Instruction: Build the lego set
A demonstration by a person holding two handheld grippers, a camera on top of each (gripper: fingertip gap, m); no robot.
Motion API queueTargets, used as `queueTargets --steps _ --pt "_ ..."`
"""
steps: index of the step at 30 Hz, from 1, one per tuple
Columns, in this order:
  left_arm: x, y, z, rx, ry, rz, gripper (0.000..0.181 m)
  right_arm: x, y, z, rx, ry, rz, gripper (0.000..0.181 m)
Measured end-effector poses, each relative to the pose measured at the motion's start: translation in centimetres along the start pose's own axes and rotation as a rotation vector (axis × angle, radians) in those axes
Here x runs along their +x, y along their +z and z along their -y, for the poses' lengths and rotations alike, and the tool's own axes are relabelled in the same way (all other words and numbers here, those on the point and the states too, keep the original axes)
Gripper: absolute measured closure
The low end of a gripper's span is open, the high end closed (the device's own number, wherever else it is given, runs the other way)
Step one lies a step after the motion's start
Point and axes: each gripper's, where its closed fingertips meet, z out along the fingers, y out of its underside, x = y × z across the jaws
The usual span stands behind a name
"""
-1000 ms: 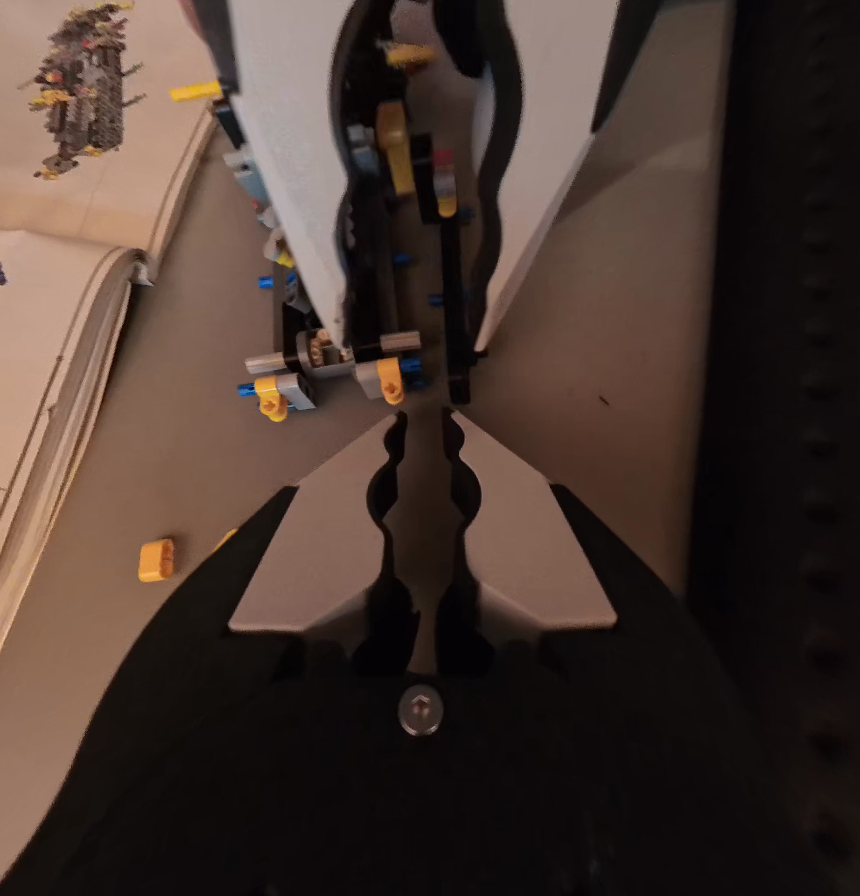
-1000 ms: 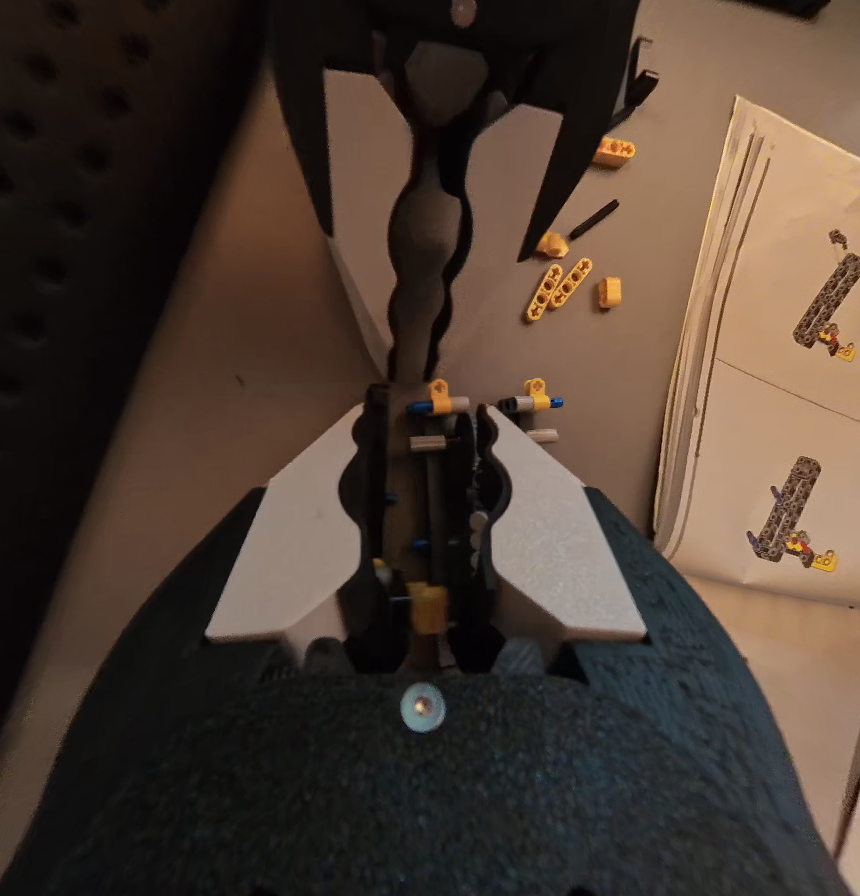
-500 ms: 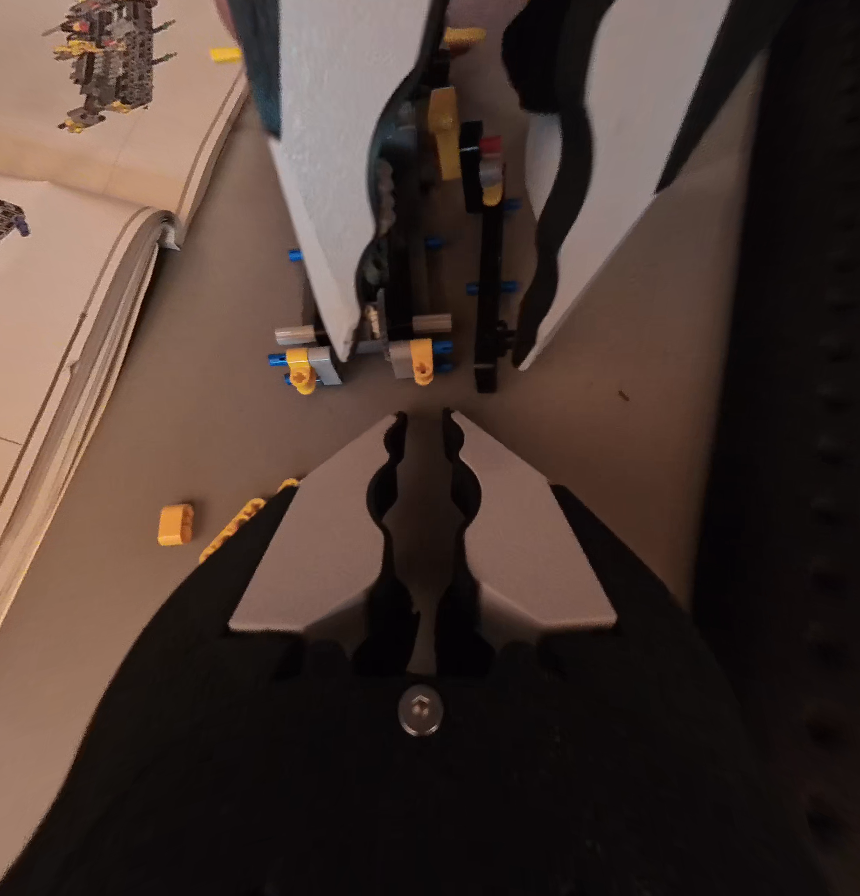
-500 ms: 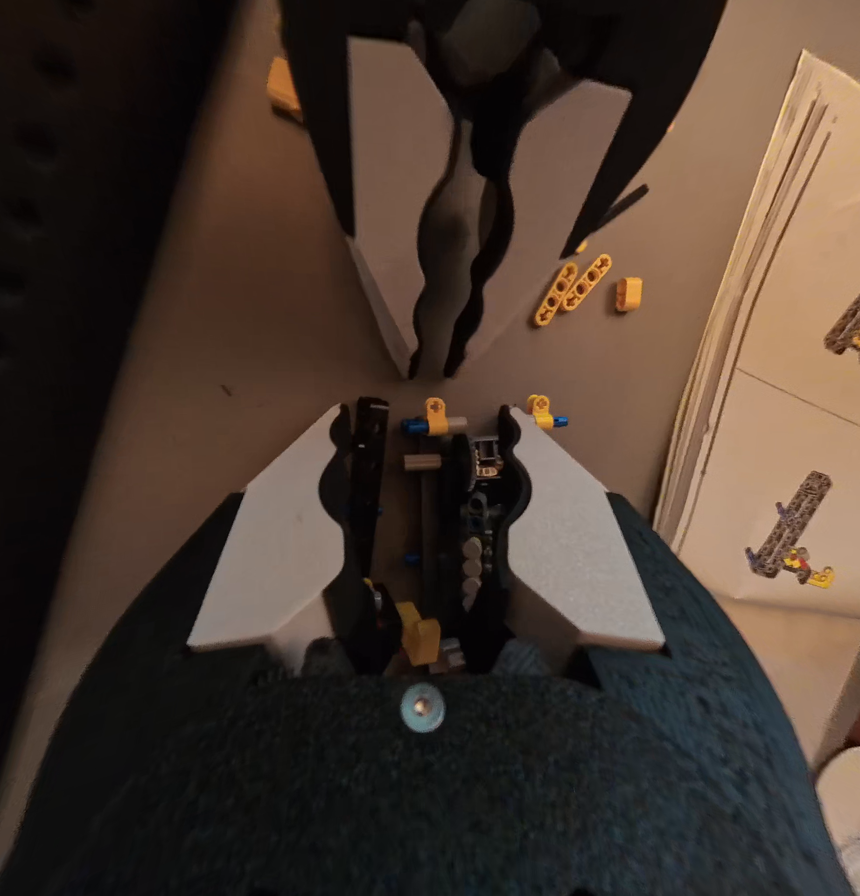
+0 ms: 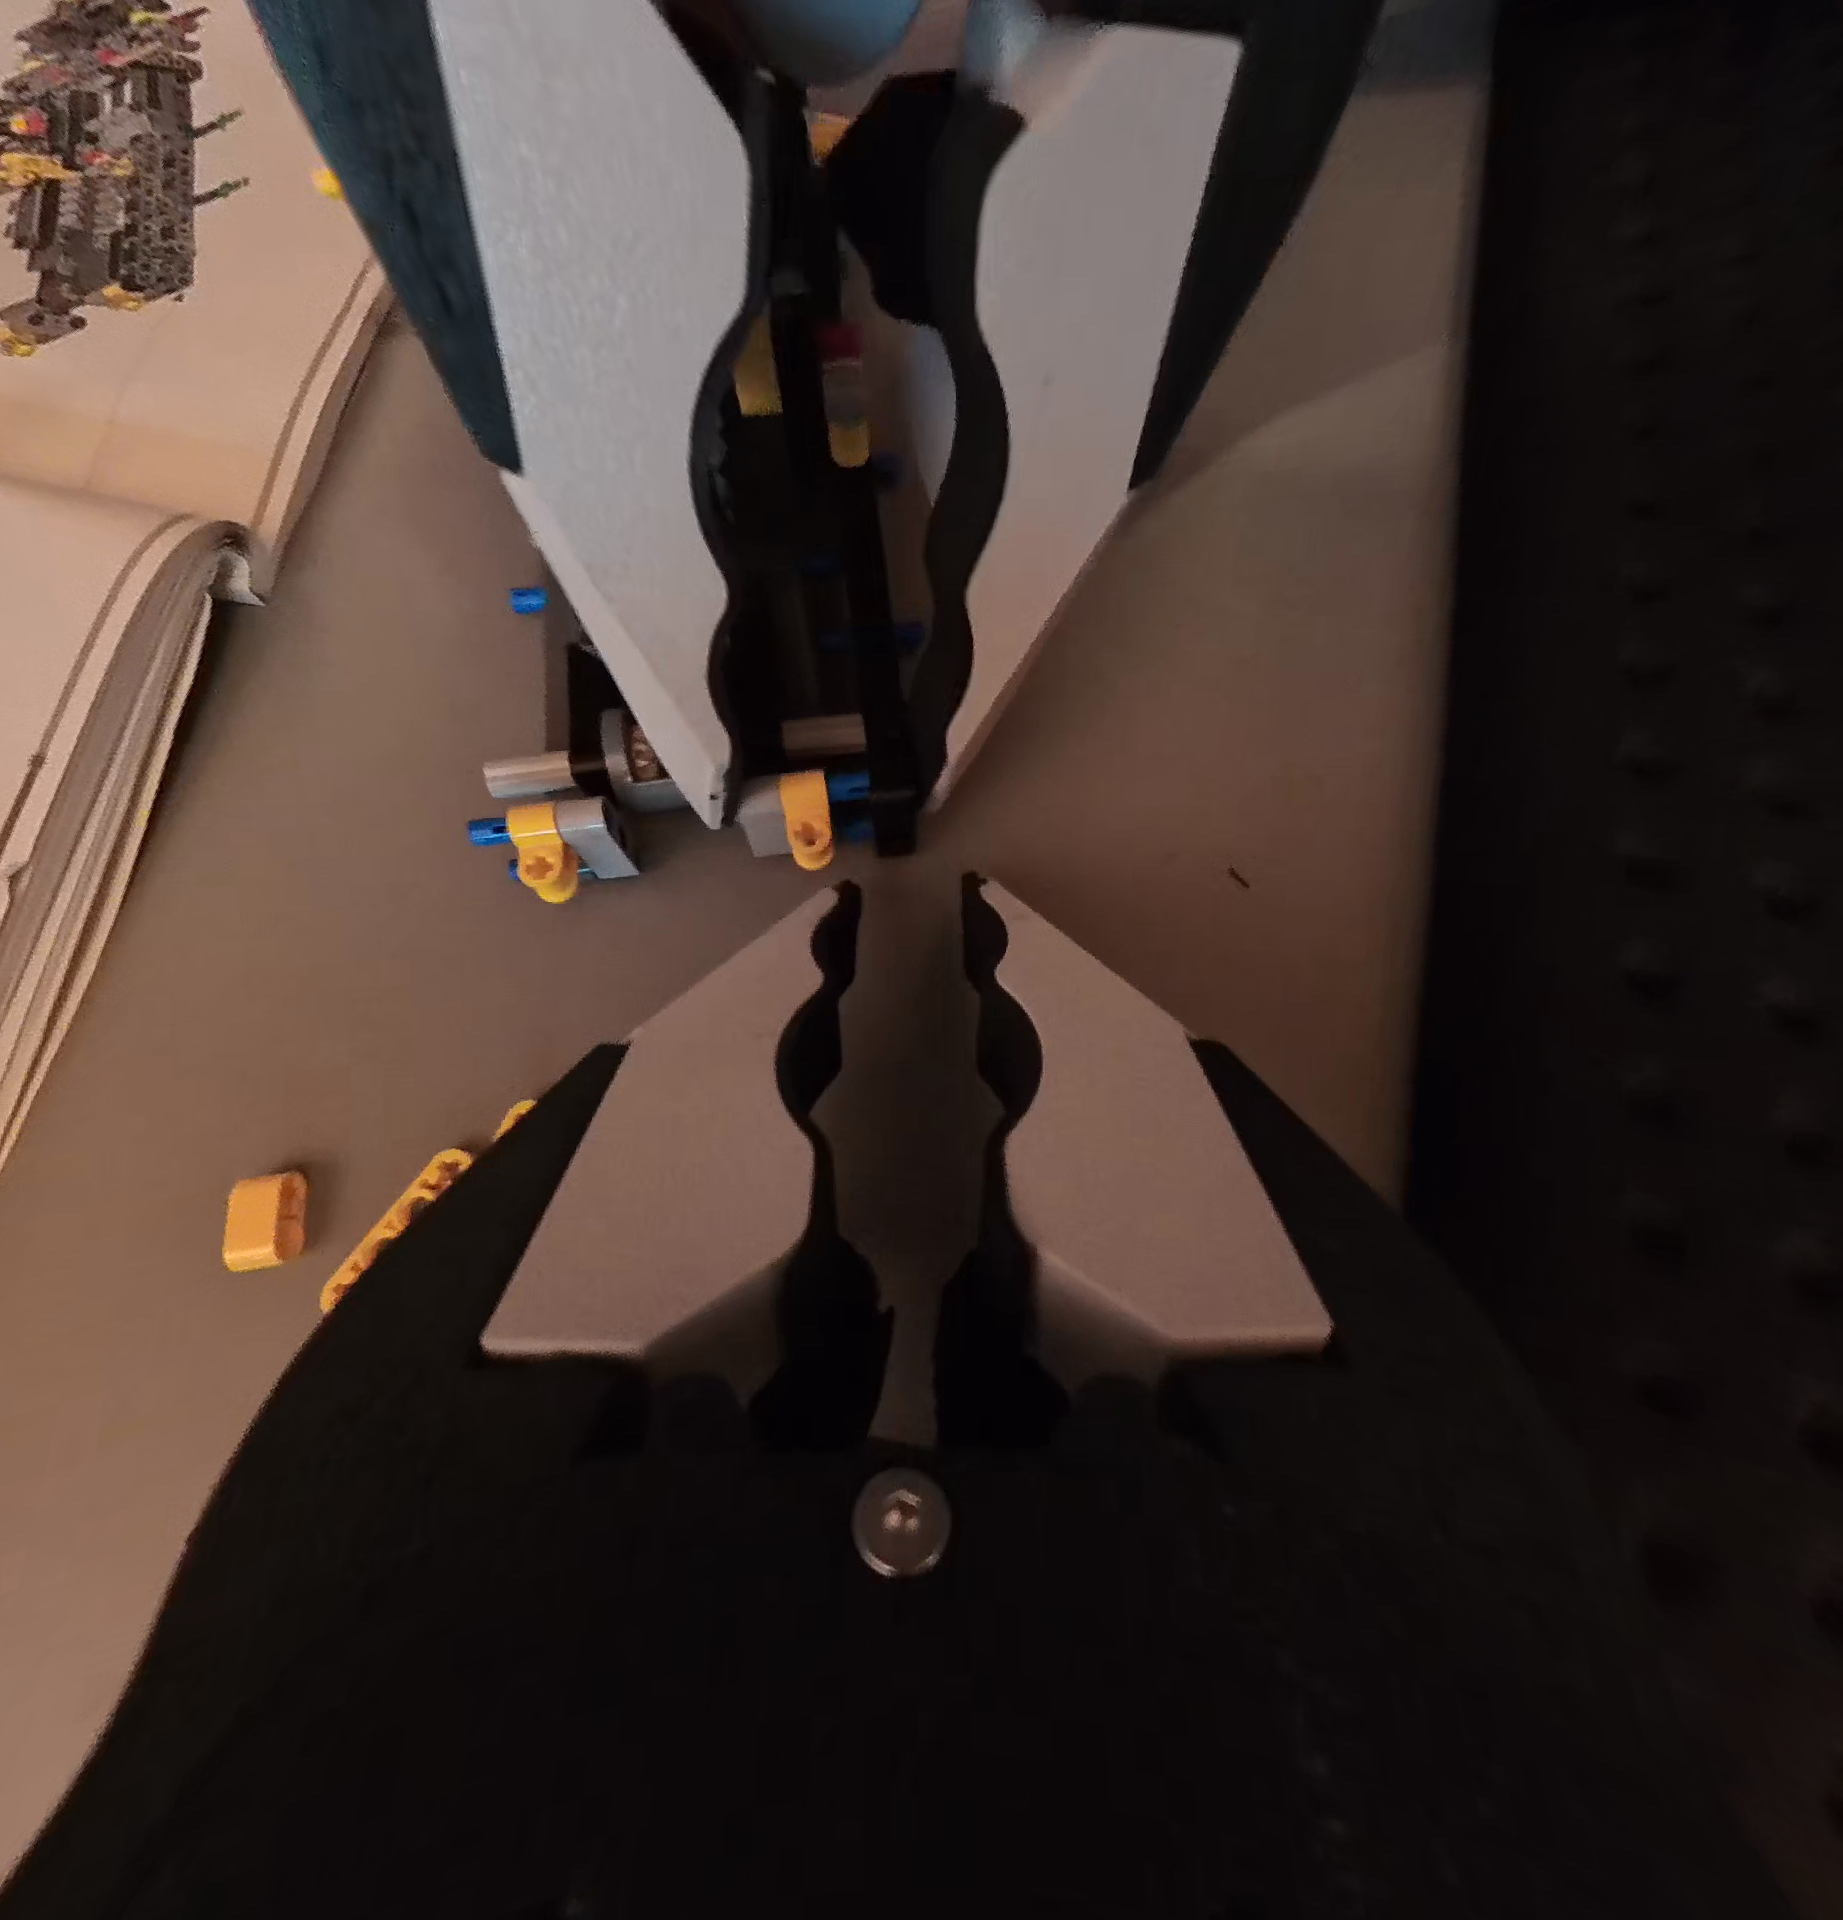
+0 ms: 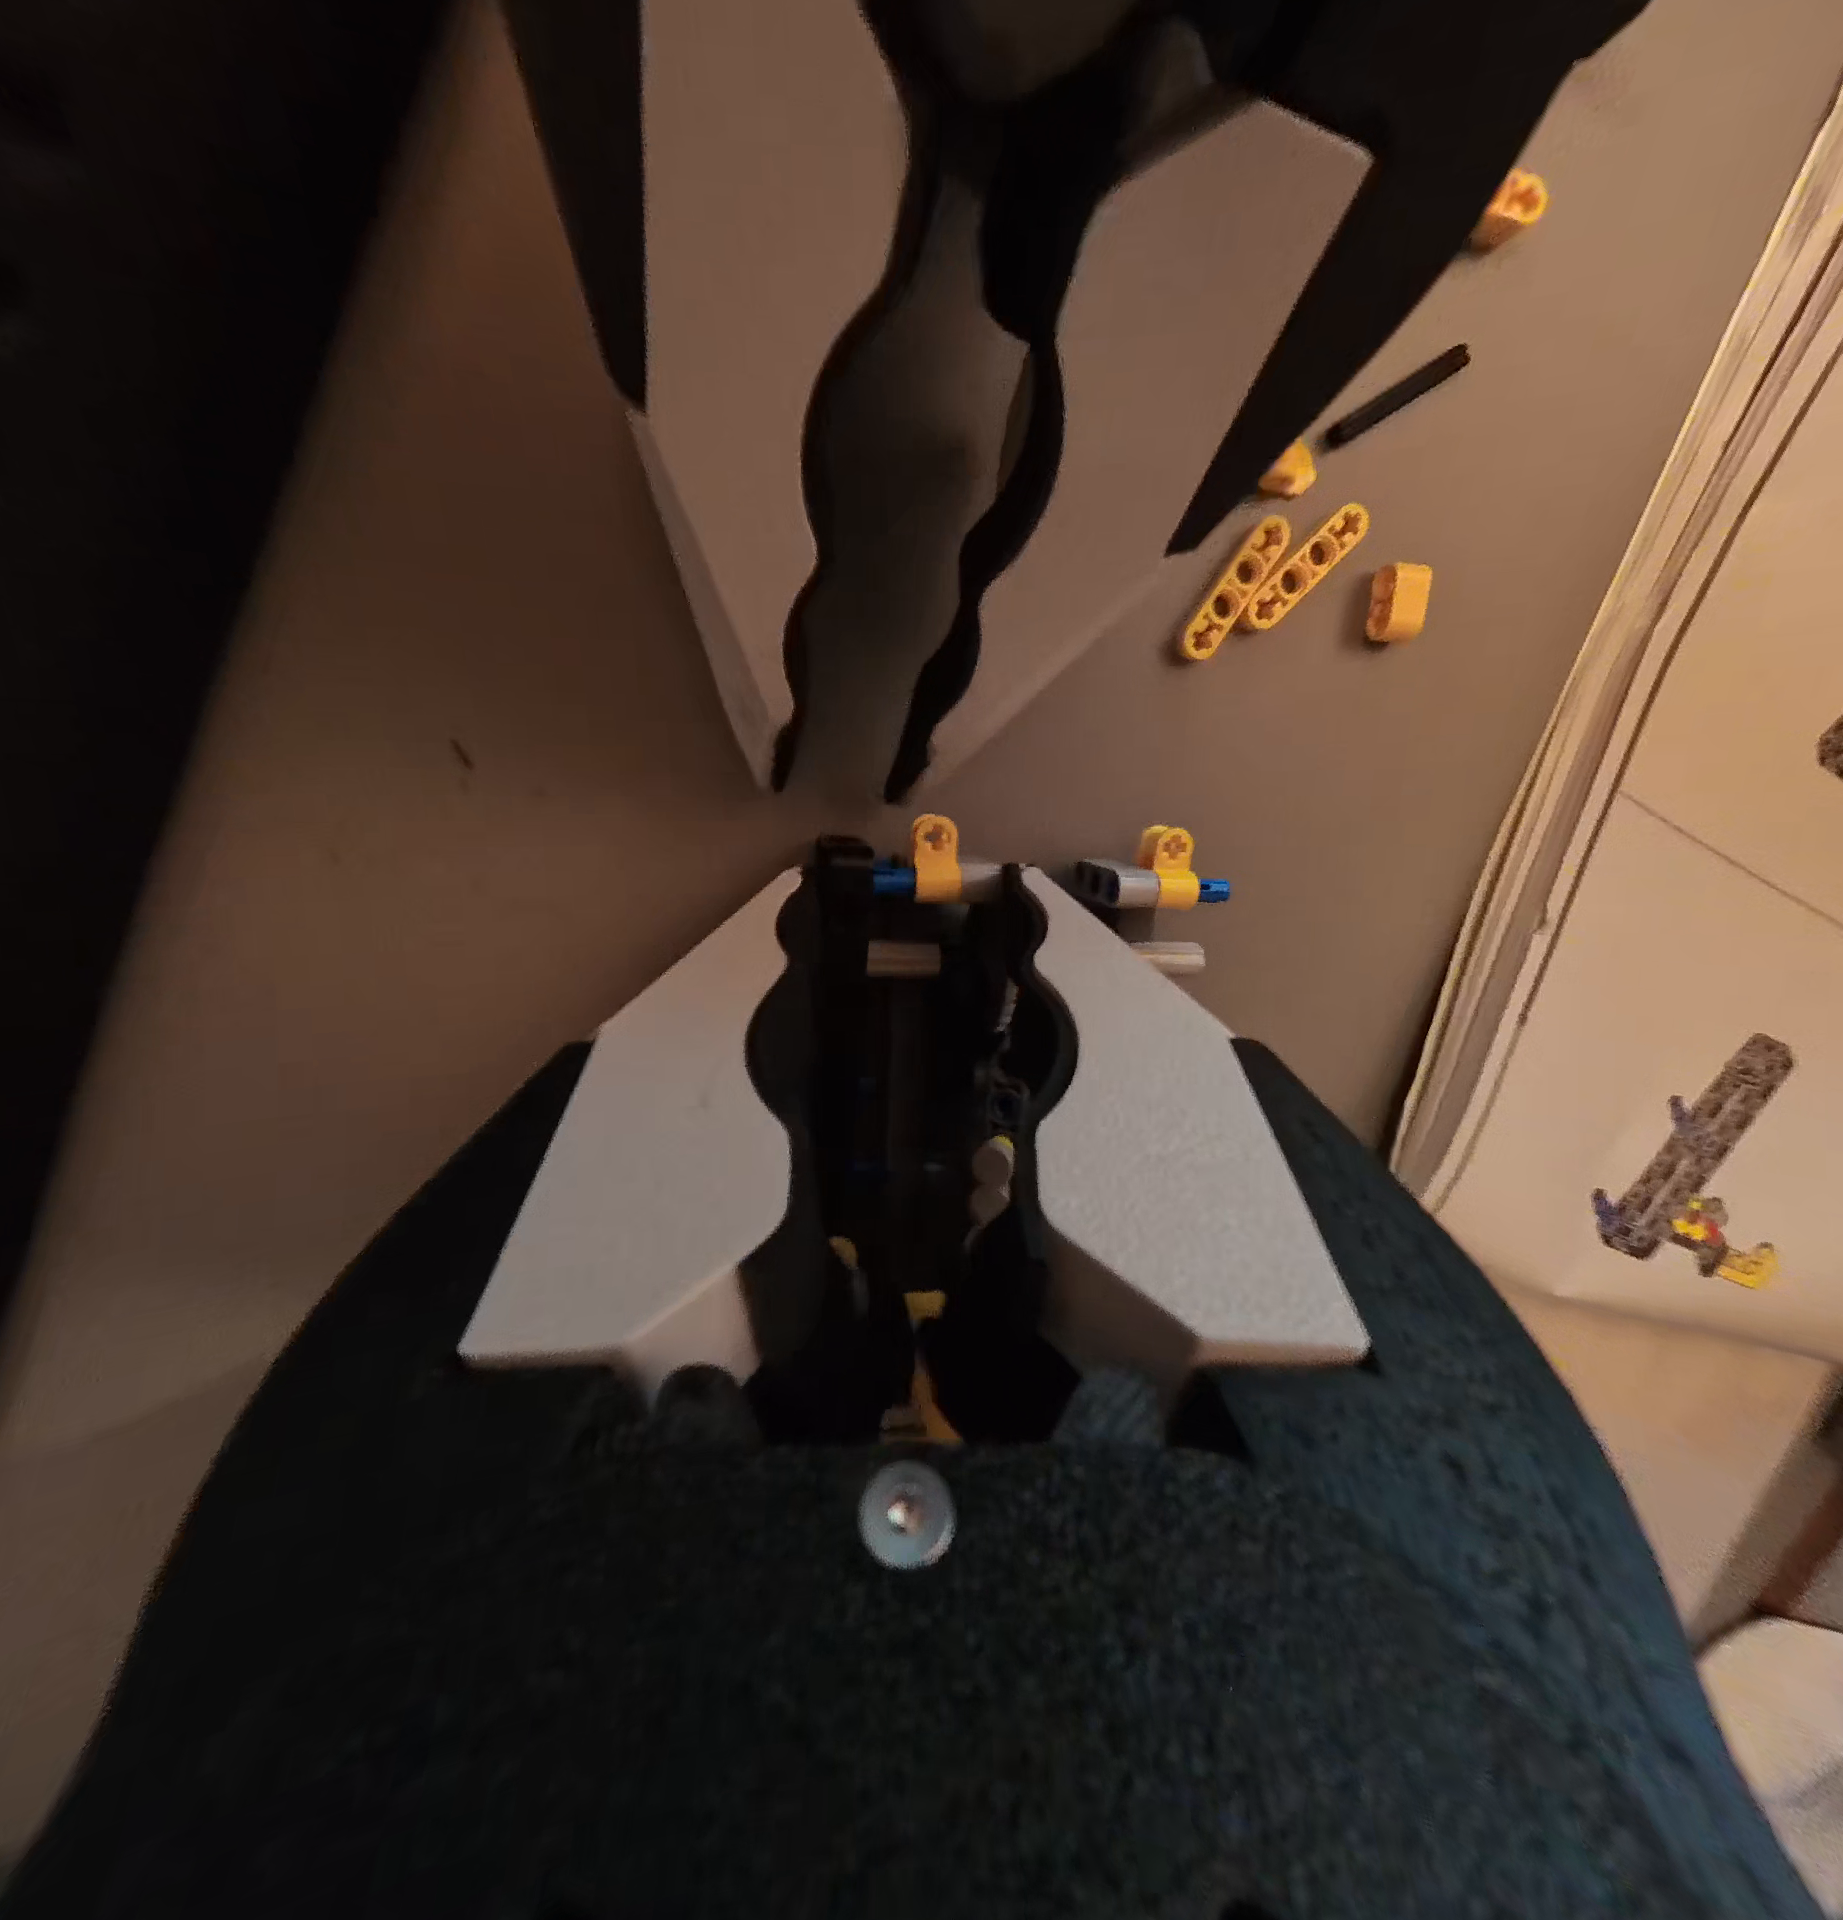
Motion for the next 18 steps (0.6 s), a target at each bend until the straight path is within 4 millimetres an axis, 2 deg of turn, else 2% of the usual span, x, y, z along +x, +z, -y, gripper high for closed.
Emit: queueTargets --steps 4,12,16,18 --pt "-0.5 -0.1 0.0 0.002 -0.006 0.022 0.159 0.0 -0.1 -0.1 0.048 0.031 0.047 0.148" --pt "-1.6 0.2 0.1 -0.007 -0.028 0.073 0.153 0.9 0.0 -0.3 0.086 0.004 0.010 0.148" --pt "-3.6 -0.2 0.8 0.034 -0.027 0.205 0.147 1.4 -0.7 0.0 0.161 0.064 0.025 0.149" --pt "-4.0 -0.2 1.0 0.048 -0.036 0.226 0.147 1.8 -1.4 0.3 0.210 0.096 0.027 0.149"
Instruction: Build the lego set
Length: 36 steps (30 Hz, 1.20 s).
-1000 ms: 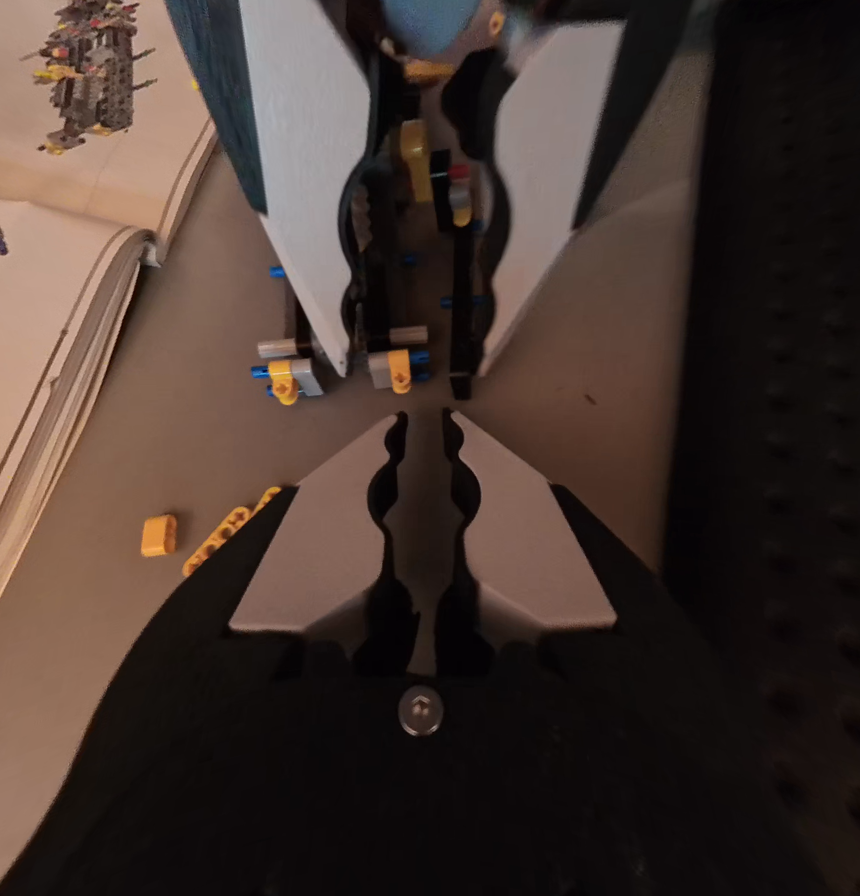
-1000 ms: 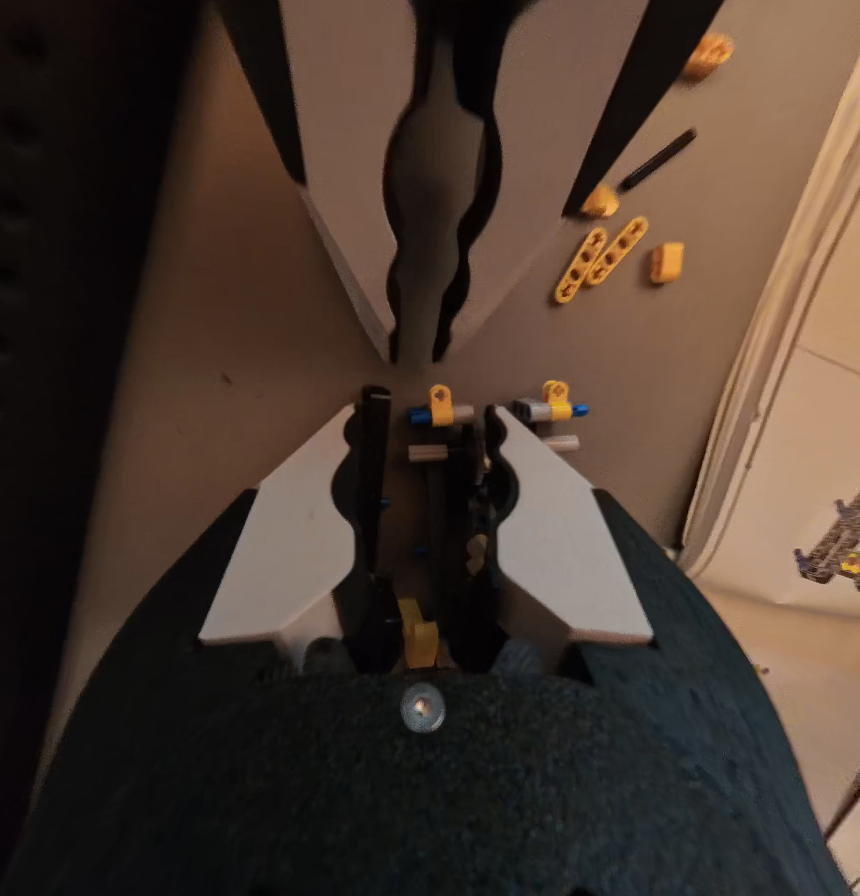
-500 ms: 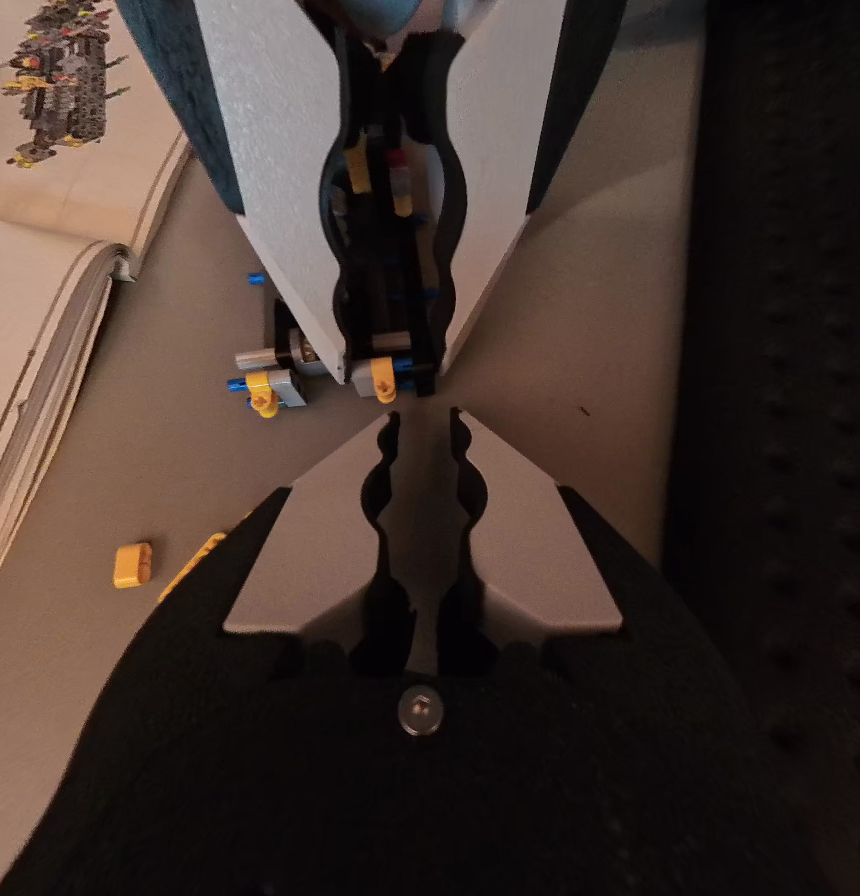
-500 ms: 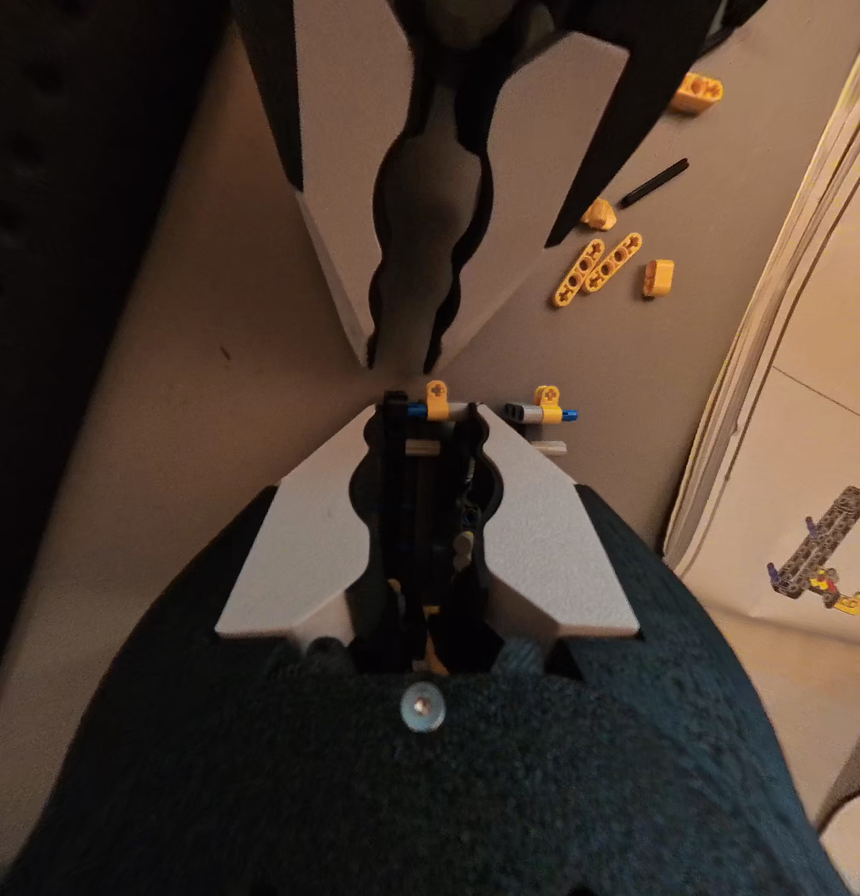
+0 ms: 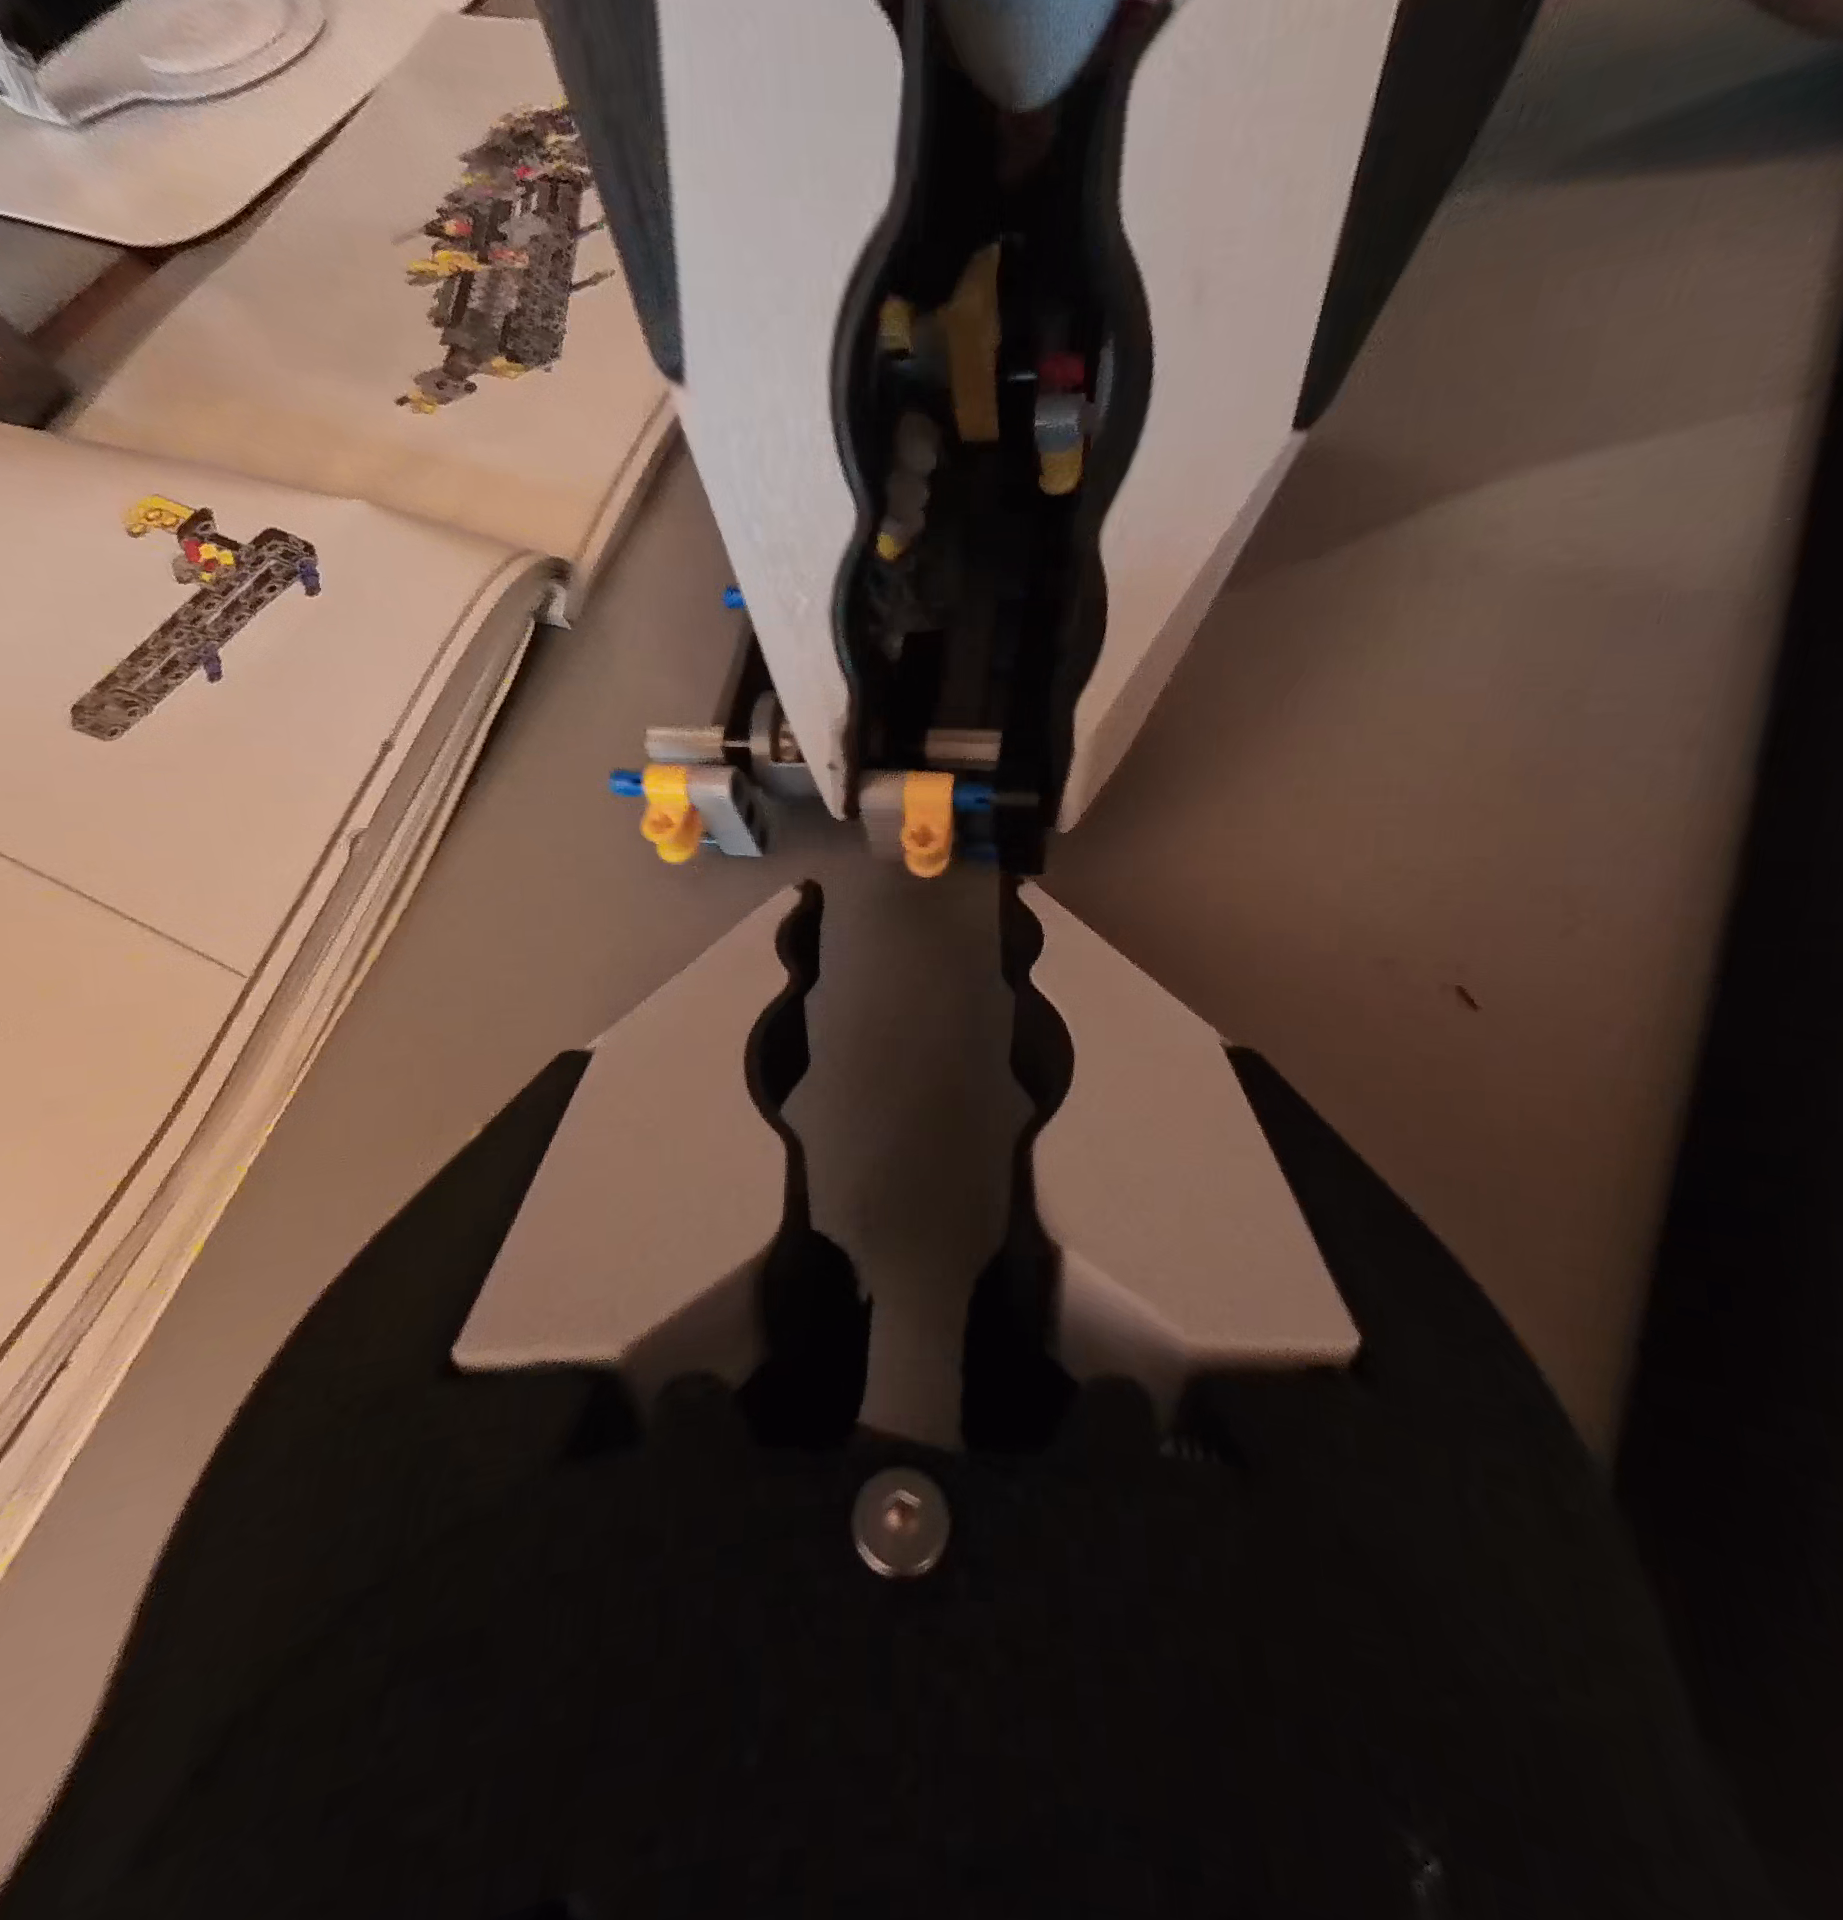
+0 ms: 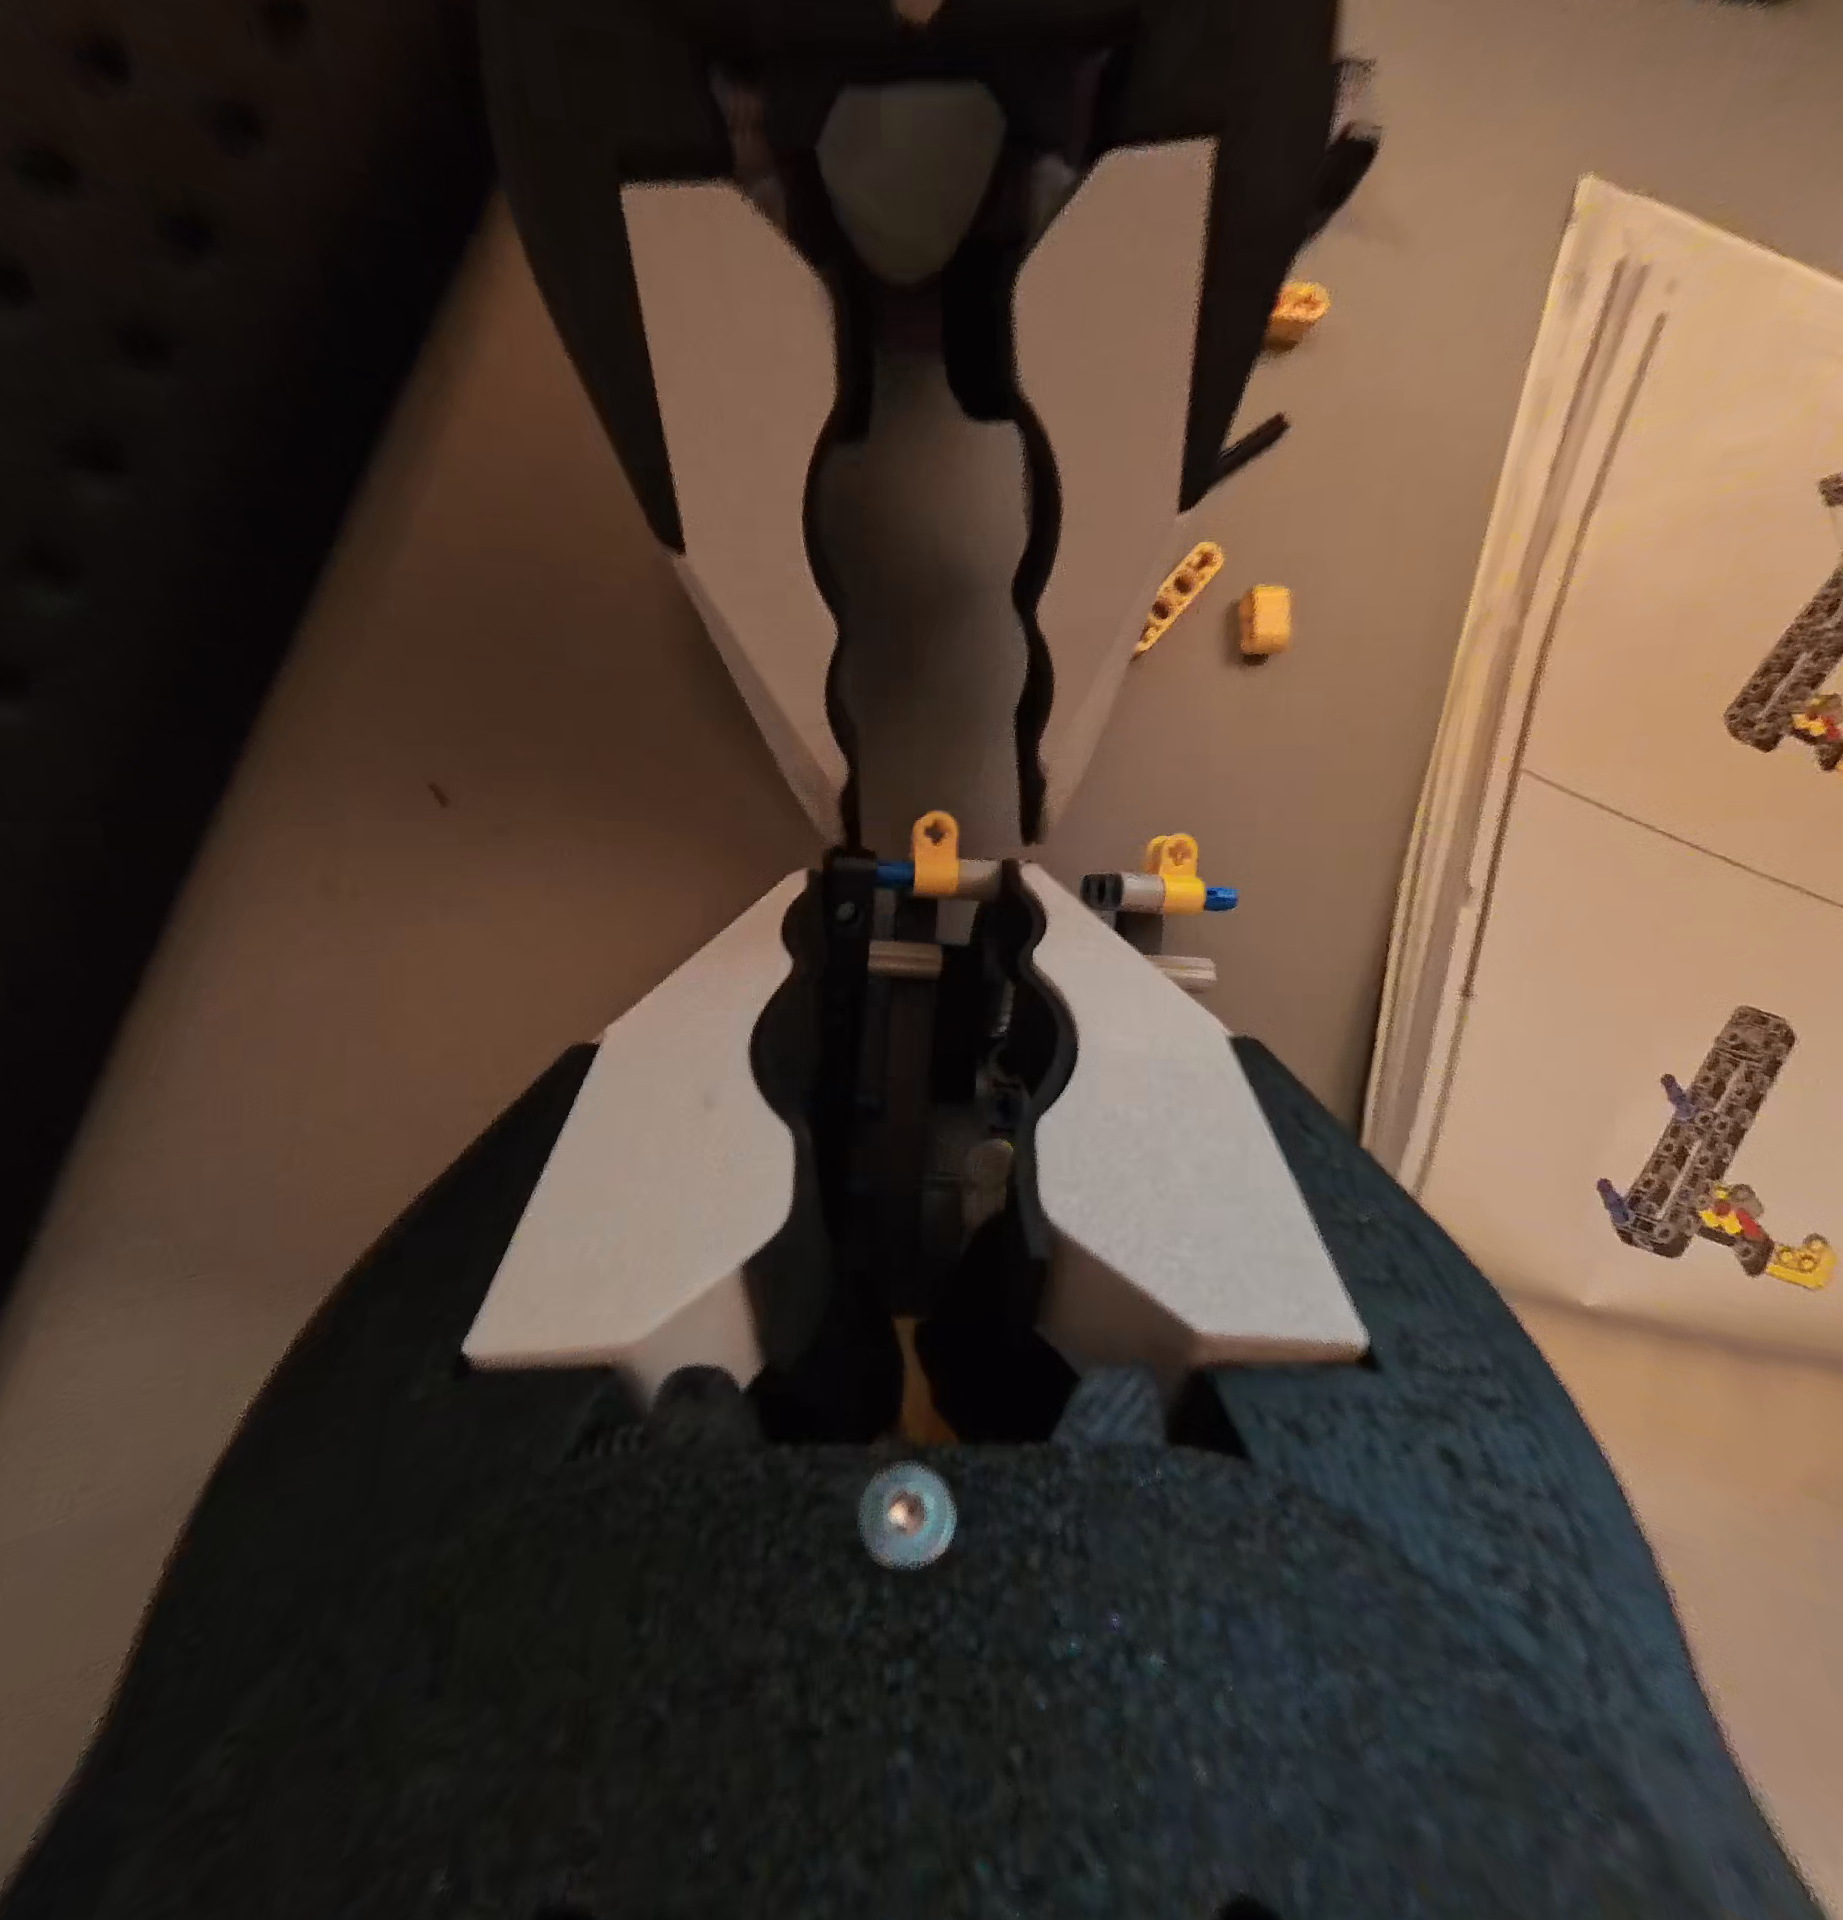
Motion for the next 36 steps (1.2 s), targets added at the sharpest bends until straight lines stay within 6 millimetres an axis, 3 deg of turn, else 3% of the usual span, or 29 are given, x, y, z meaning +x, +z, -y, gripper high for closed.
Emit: queueTargets --steps 4,6,10,13,17,25,36 --pt "0.2 -0.7 1.6 0.100 -0.061 -0.033 0.146 0.9 -1.8 1.2 0.122 0.058 -0.018 0.149" --pt "0.8 -2.0 3.9 0.250 -0.115 -0.107 0.144 1.5 -3.4 2.1 0.229 0.103 -0.019 0.149" --pt "-1.3 -4.4 8.4 0.553 -0.227 -0.087 0.143 2.7 -7.2 3.7 0.424 0.175 -0.023 0.150" --pt "-1.7 -4.9 10.7 0.678 -0.221 -0.099 0.142 3.1 -8.9 3.9 0.492 0.195 -0.028 0.150" --pt "-1.4 -3.9 11.2 0.639 -0.176 -0.077 0.138 3.6 -10.5 3.9 0.580 0.229 -0.041 0.149" --pt "-1.9 -4.3 14.1 0.782 -0.254 -0.160 0.137 3.5 -13.2 4.3 0.724 0.256 -0.003 0.149" --pt "-1.2 -4.2 14.9 0.845 -0.236 -0.184 0.142 3.0 -13.5 4.1 0.722 0.231 0.017 0.149"
